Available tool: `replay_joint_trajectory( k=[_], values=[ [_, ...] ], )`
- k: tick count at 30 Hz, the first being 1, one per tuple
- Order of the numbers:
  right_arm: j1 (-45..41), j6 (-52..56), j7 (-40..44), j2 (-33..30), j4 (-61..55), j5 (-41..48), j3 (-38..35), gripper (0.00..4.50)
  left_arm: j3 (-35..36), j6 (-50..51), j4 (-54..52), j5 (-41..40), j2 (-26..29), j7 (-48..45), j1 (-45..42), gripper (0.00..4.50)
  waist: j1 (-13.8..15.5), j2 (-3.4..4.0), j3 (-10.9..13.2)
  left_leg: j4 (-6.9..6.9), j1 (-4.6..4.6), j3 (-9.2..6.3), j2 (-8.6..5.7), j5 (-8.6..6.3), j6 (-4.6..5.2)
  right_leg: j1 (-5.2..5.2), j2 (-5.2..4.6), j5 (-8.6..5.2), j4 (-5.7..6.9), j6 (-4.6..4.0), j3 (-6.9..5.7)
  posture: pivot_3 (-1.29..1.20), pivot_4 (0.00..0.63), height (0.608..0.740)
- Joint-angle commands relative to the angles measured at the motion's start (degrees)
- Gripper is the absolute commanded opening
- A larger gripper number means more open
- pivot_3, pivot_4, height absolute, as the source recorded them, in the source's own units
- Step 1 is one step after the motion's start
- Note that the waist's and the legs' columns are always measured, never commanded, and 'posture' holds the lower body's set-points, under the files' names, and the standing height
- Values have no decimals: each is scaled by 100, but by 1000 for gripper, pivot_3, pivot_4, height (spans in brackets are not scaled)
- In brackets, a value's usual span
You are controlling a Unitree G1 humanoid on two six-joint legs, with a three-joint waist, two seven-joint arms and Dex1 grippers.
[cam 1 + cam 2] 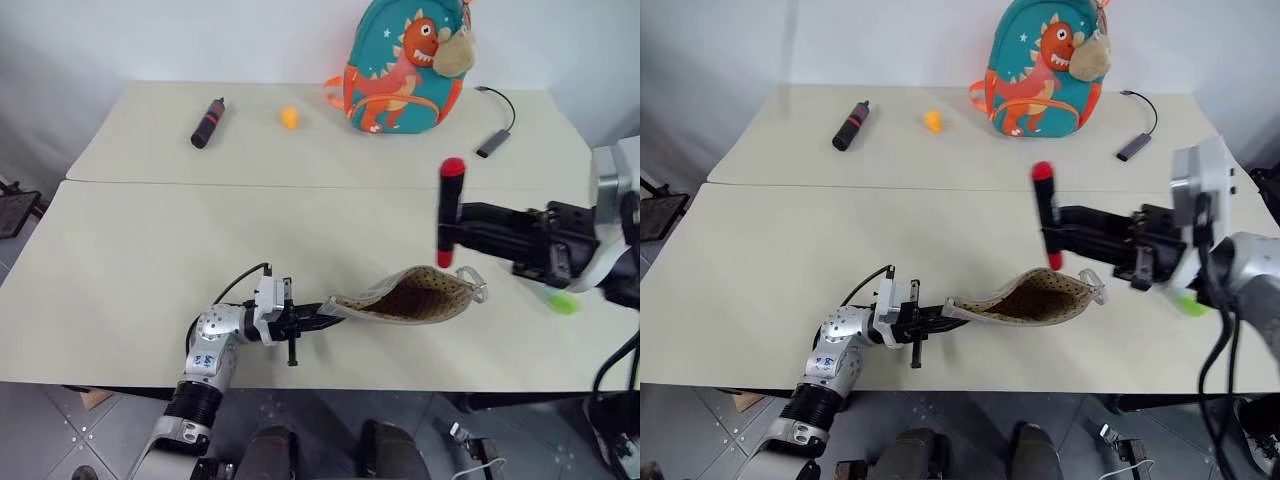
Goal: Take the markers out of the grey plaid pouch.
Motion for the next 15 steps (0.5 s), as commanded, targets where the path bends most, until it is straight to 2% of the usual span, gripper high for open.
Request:
replay_joint_trajectory(
  k=[1, 4, 11, 15],
  values=[
    [322, 170, -380, -186, 1106, -747, -464, 575, 61, 194, -208, -250, 63, -158, 20, 0, -10, 0, 0, 3, 0, 7, 0, -4, 5, 0, 0, 1, -1, 0, 1, 0, 150, 740],
    [1010, -252, -112, -503, 1559, -2048, -7, 575, 73, 192, -226, -317, 77, -303, 5, 0, -4, 0, 0, 3, -4, 26, -25, -8, 13, -3, -2, 2, -3, 4, 0, 0, 150, 740],
    [1058, -348, -240, -369, 2093, -3129, 502, 575, 48, 135, -80, -293, 78, -585, -43, 0, -50, 6, 0, 1, 1, 47, -16, -6, 5, -13, 11, 4, -2, 8, 0, 0, 150, 740],
    [1079, -767, 152, -328, 1984, -3627, 897, 575, 68, 52, 115, -230, 55, -671, -135, 0, -37, 7, -1, 2, 3, 46, -15, -5, 3, -13, 11, 4, -1, 8, 0, 0, 150, 740]
  ],
)
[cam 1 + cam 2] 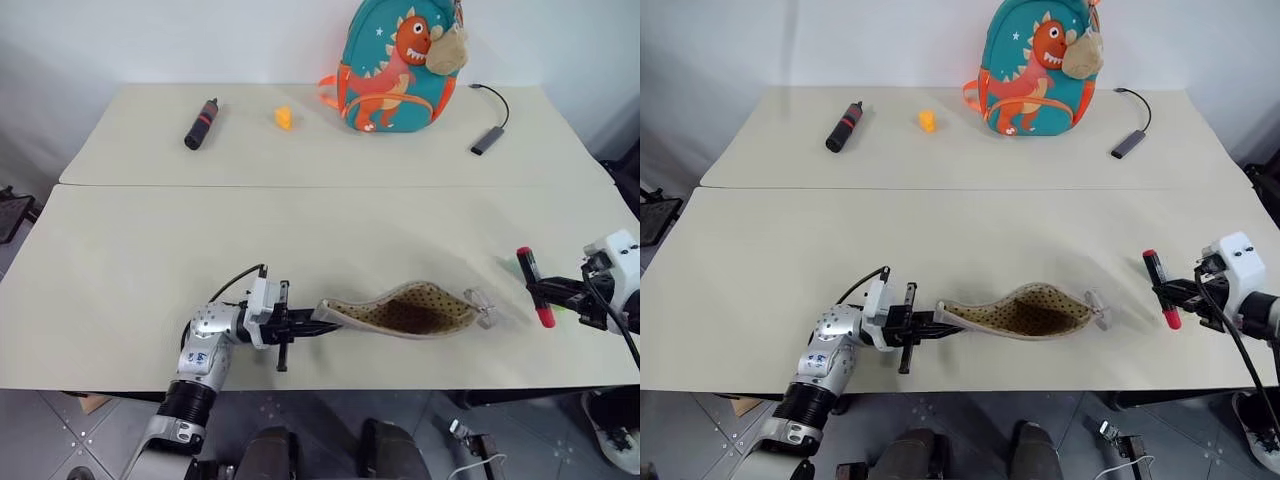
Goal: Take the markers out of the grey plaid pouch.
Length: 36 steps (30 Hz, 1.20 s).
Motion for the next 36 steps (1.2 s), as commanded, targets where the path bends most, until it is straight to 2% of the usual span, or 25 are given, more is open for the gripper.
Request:
replay_joint_trajectory(
  k=[1, 2, 9, 11, 14, 17, 19, 24, 27, 31, 34, 36],
  values=[
    [-52, -443, 258, 36, -170, -500, 309, 575, 18, -141, 138, -5, -25, -83, -137, 0, 5, 0, 0, 0, 0, 0, -1, 0, 0, 0, 0, 0, 0, 0, 0, 0, 150, 740],
    [-61, -654, 295, 40, -146, -726, 462, 575, 19, -186, 184, 23, -33, -72, -161, 0, 14, 0, 0, 0, 0, 0, -1, 0, 0, 0, -1, 0, -1, 1, 0, 0, 150, 740],
    [-238, -1277, 390, 318, 253, -1238, 452, 2826, 20, -207, 205, 52, -8, 28, -151, 0, 22, -1, 0, 1, -2, -1, -5, 0, 1, 2, -2, 3, -3, 5, 0, 0, 150, 740],
    [-126, -1603, 613, 356, 357, -1229, 238, 3492, 59, -146, 169, 29, 42, 74, -121, 0, 21, -1, 1, 1, -1, 0, -4, 0, 1, 4, -1, 3, -3, 5, -1, 0, 150, 740],
    [200, -2528, 1176, 614, 401, -959, -457, 4476, 123, -31, 103, -27, 130, 126, -77, 0, 24, -1, 1, 0, -1, 5, -4, 0, 0, 6, 1, 3, -4, 5, -4, 0, 150, 740],
    [406, -3190, 1860, 1210, 182, -204, -1246, 4476, 225, 12, 27, -76, 203, 192, -19, 0, 19, -3, 2, 0, 0, 13, -1, 0, -1, 10, 4, 3, -7, 6, -9, 0, 150, 740],
    [832, -3373, 2457, 1454, -70, 168, -1596, 4476, 362, 173, -143, -182, 320, 285, 78, 0, 16, -3, 2, 0, 3, 10, 1, 0, -2, 13, 6, 4, -8, 7, -7, 0, 150, 740],
    [1368, -3447, 3003, 1800, -789, 636, -1682, 4476, 779, 781, -636, -550, 746, 510, 394, 0, -14, -4, 3, -4, 11, 1, 2, -2, -2, 12, 4, 5, -5, 8, 4, 0, 150, 740],
    [1595, -3418, 3099, 2143, -1549, 1003, -1489, 4476, 1237, 2208, -1278, -1309, 1096, 1150, 651, 0, -27, -3, 3, -4, 19, -3, 18, -4, -6, 13, 4, 4, 2, 7, 8, 0, 150, 740],
    [1698, -4459, 3751, 2564, -1825, 510, -953, 4476, 2221, 4644, -1825, -3256, 1528, 2254, 1034, 0, -16, -5, 4, -4, 22, -15, 36, -6, -11, 18, 4, 2, 5, 4, 8, 0, 150, 740],
    [1664, -4993, 4017, 2731, -1720, 327, -739, 4476, 2872, 5453, -1916, -4113, 1641, 2942, 1221, 0, -2, -4, 4, -3, 24, -16, 34, -9, -10, 18, 1, 2, 6, 4, 11, 0, 150, 740],
    [1488, -5314, 4127, 2889, -1502, 136, -396, 4476, 3600, 6049, -1805, -5098, 1679, 4280, 1535, 0, -10, -5, 5, -3, 26, -17, 30, -9, -10, 19, -2, 2, 7, 4, 12, 0, 150, 740]
  ],
)
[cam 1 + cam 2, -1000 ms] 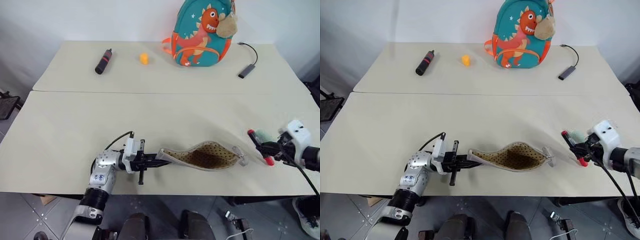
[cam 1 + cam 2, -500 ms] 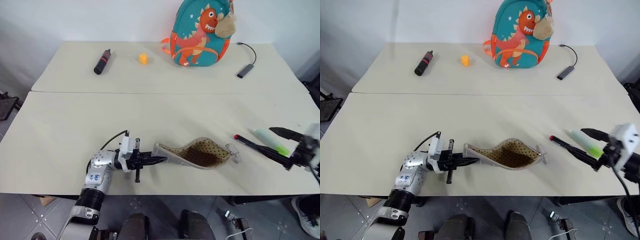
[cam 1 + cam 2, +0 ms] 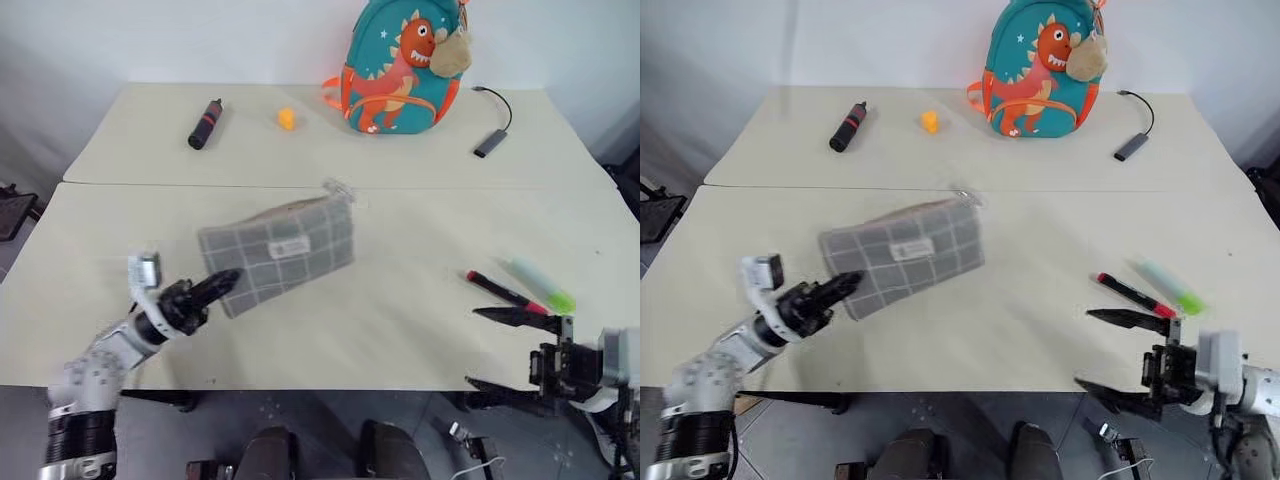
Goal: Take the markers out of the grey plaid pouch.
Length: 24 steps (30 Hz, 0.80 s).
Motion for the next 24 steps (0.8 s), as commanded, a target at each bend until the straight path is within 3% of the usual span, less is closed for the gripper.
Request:
replay_joint_trajectory(
  k=[1, 5, 12, 16, 20, 22, 24],
  values=[
    [-199, -577, 231, 181, 197, -213, 347, 4476, 993, 909, -49, -1515, 77, 1743, 352, 0, -14, -4, 1, 0, 6, -1, 3, -1, -2, 4, 1, 0, 0, 0, 1, 0, 150, 740],
    [-746, -499, -344, 502, 184, -237, 732, 4476, 1439, 1199, -145, -2813, -31, 3283, 778, 0, -51, -3, 1, 0, 7, -3, 8, -3, -9, 0, 2, -4, 6, -8, 4, 0, 150, 740],
    [-1089, -508, -784, 657, 443, -433, 1013, 4476, 1833, 720, -568, -3308, -259, 3999, 1289, 0, -28, -3, 1, -4, 5, -6, 2, -10, -19, -4, 2, -12, 6, -23, 3, 0, 150, 740],
    [-1047, -490, -833, 599, 442, -425, 1064, 4500, 1880, 563, -647, -2974, -126, 4281, 1517, 1039, -16, -2, 1, -4, 6, 0, -10, -10, -19, -4, 4, -15, 6, -27, 2, 0, 150, 740],
    [-1048, -481, -892, 548, 514, -436, 1063, 4500, 1813, 384, -585, -2206, 118, 3965, 1789, 2305, -50, -2, 1, -6, 6, 8, -19, -10, -20, -8, 12, -16, 7, -30, 2, 0, 150, 740],
    [-1091, -494, -853, 500, 629, -427, 1050, 4500, 1778, 185, -499, -1632, 334, 3614, 1879, 2936, -73, -3, 1, -7, 7, 12, -18, -10, -21, -10, 14, -17, 7, -31, 2, 0, 150, 740],
    [-1136, -473, -802, 432, 811, -408, 1001, 4500, 1518, -566, -494, -271, 837, 2845, 2125, 3517, -89, -8, -1, -7, 6, 15, -17, -11, -22, -12, 17, -18, 9, -34, 1, 0, 150, 740]
  ],
)
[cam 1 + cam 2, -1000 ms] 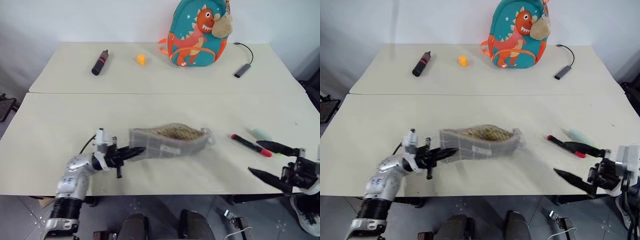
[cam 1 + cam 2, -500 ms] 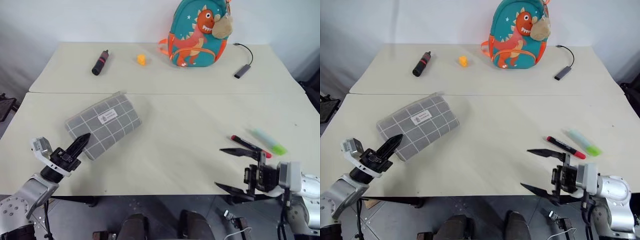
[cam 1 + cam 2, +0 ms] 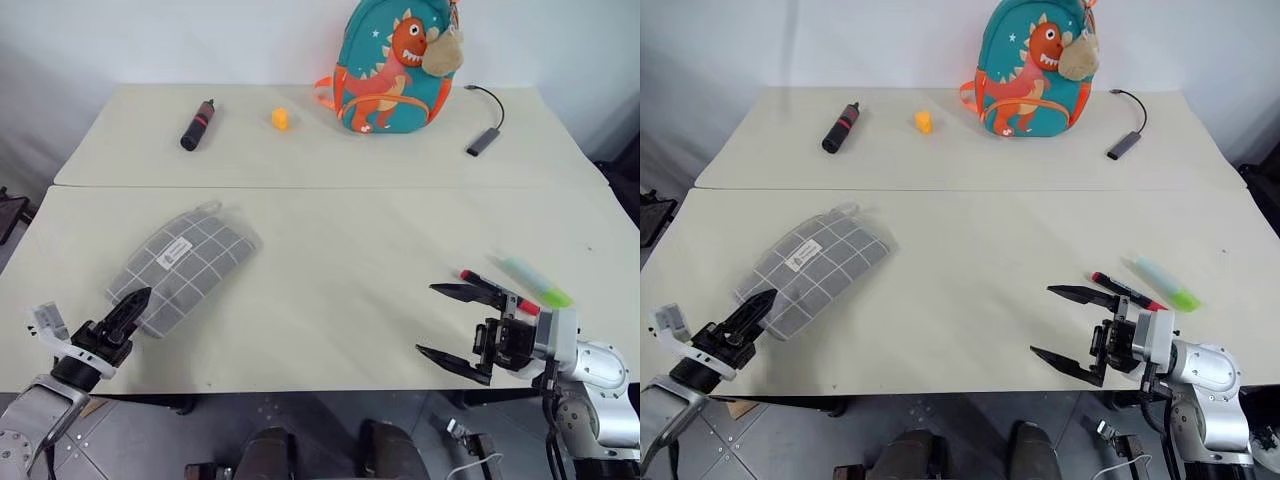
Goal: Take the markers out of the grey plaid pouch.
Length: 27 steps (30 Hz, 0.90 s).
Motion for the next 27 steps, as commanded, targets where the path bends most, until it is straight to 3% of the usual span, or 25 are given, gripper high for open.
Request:
replay_joint_trajectory(
  k=[1, 3, 5, 7, 10, 14, 17, 20, 27],
  values=[
    [-61, -37, 80, -183, 239, 84, -162, 4500, -357, -1249, -77, 2166, 951, -1392, 534, 3860, -24, -4, -2, -1, -1, 3, 0, 0, -1, -2, 2, -1, -1, -2, 0, 0, 150, 740],
    [-51, -79, 161, -260, 350, 110, -209, 4500, -713, -2263, 1, 3397, 1545, -2537, 1093, 4477, -65, -4, -2, -5, 0, 14, 0, -3, -4, -10, 3, -5, -2, -9, -1, 0, 150, 740],
    [-55, -87, 186, -306, 457, 119, -236, 4500, -865, -3245, 361, 4200, 1858, -3463, 1526, 4477, -74, 3, -5, -31, 3, 45, 2, -5, -7, -20, 3, -7, -8, -14, 1, 0, 150, 740],
    [-94, -82, 231, -340, 587, 100, -237, 4500, -834, -3765, 689, 4494, 1849, -3886, 1570, 4477, -73, 6, -6, -51, 9, 74, 5, -6, -6, -36, -2, -8, -10, -15, 2, 0, 150, 740],
    [-348, -219, 484, -538, 990, 41, -330, 4500, -643, -4753, 923, 4629, 1630, -4298, 980, 4477, -68, 4, -5, -64, 6, 115, 18, -7, -10, -58, -1, -11, -5, -21, -2, 0, 150, 740],
    [-377, -46, 785, -1085, 1199, 289, -745, 4500, -879, -4955, 179, 4526, 1523, -4818, 488, 4477, 6, -4, -2, -60, 3, 127, 30, -5, -6, -63, -13, -8, 4, -16, -5, 0, 150, 740],
    [-102, -235, 1118, -1421, 1418, 203, -1005, 4500, -1127, -4467, -227, 4294, 1410, -4822, 254, 4477, 5, -3, -2, -61, 8, 140, 41, -12, 3, -63, -14, -5, 1, -9, -7, 0, 150, 740],
    [239, -275, 1299, -1630, 1440, 225, -1256, 4500, -1487, -4647, -298, 4711, 1707, -5507, 352, 4477, 5, -4, -2, -61, 8, 146, 22, -16, 5, -63, -11, -4, -2, -8, -19, 0, 150, 740],
    [869, -307, 1308, -1710, 1306, 288, -1808, 4500, -1031, -5131, 47, 4908, 1703, -5853, 600, 4477, -71, -8, 1, -61, 22, 173, 36, -17, 3, -64, -6, -3, -4, -6, -21, 0, 150, 740]
  ],
)
